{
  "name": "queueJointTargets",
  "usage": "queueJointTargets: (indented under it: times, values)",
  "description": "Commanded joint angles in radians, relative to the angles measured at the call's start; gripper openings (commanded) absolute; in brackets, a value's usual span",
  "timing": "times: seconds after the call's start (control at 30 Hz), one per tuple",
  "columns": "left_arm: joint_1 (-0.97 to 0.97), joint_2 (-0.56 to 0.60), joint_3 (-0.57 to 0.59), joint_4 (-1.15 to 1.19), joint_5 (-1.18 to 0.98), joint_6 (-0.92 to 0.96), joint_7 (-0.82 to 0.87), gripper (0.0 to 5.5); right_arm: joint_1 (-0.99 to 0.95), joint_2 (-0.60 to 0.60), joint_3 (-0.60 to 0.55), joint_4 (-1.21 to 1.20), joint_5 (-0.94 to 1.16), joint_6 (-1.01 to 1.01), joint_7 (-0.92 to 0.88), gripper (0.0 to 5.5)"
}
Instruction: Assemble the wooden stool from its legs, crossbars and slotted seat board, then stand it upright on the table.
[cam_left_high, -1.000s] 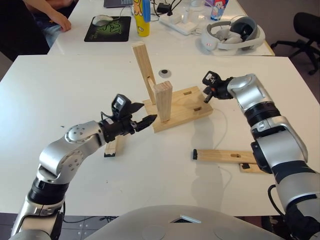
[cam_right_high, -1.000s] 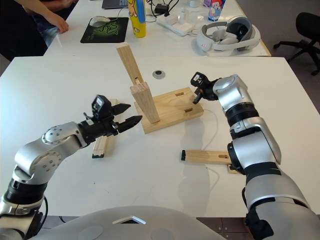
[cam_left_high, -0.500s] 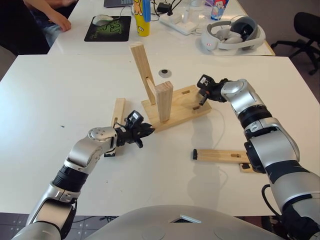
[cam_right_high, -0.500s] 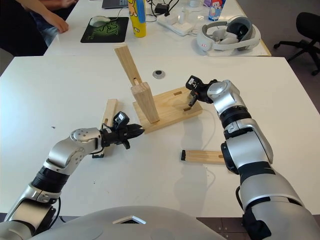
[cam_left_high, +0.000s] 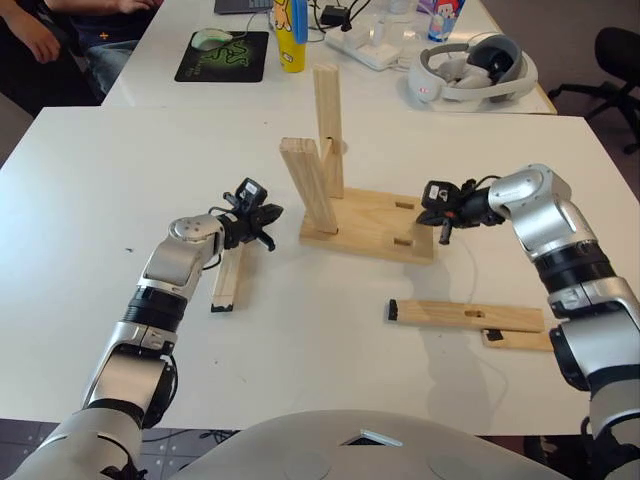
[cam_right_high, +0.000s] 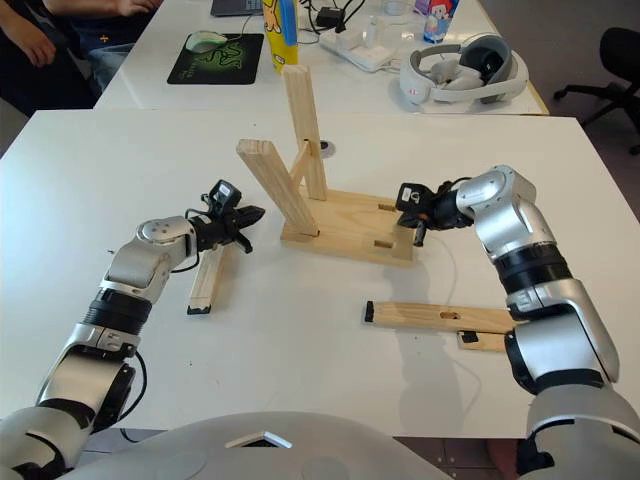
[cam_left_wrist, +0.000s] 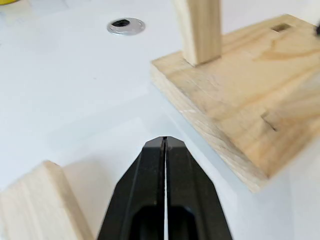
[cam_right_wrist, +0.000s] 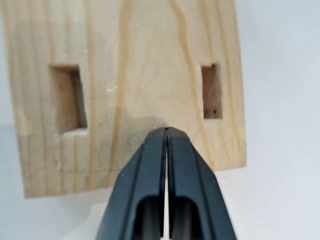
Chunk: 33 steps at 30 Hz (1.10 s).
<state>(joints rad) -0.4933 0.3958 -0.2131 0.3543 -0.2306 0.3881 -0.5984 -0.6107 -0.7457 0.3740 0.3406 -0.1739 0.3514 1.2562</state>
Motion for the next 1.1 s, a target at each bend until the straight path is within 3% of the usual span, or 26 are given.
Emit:
queueJointTargets:
  times: [0.03,0.17,0.37,0.53,0.63,0.8,0.97,1.1]
  values:
    - [-0.076,-0.056,0.019,0.055,0.025,-0.04,0.0,0.02,0.111,-0.035,0.001,-0.295,0.17,0.232,0.175,0.0]
    - [-0.059,-0.07,0.052,0.061,0.033,-0.055,0.017,0.02,0.092,-0.027,-0.026,-0.398,0.278,0.369,0.206,0.0]
    - [-0.057,-0.082,0.111,0.118,0.042,-0.078,0.049,0.02,0.1,-0.027,-0.034,-0.428,0.325,0.393,0.159,0.0]
    - [-0.044,-0.066,0.175,0.067,0.035,-0.076,0.083,0.02,-0.043,0.135,-0.144,-0.181,0.277,0.323,-0.147,0.0]
    - [-0.005,-0.038,0.229,-0.043,0.009,-0.033,0.095,0.02,-0.092,0.136,-0.148,-0.041,0.206,0.237,-0.269,0.0]
    - [0.106,0.005,0.303,-0.271,-0.035,0.094,0.116,0.02,-0.077,0.076,-0.062,0.084,0.054,0.087,-0.335,0.0]
    - [0.215,0.033,0.368,-0.39,-0.053,0.166,0.147,0.02,0.066,-0.045,0.033,-0.094,0.034,0.018,-0.12,0.0]
    - [0.253,0.023,0.392,-0.439,-0.064,0.192,0.171,0.02,0.156,-0.087,0.04,-0.301,0.118,0.066,0.029,0.0]
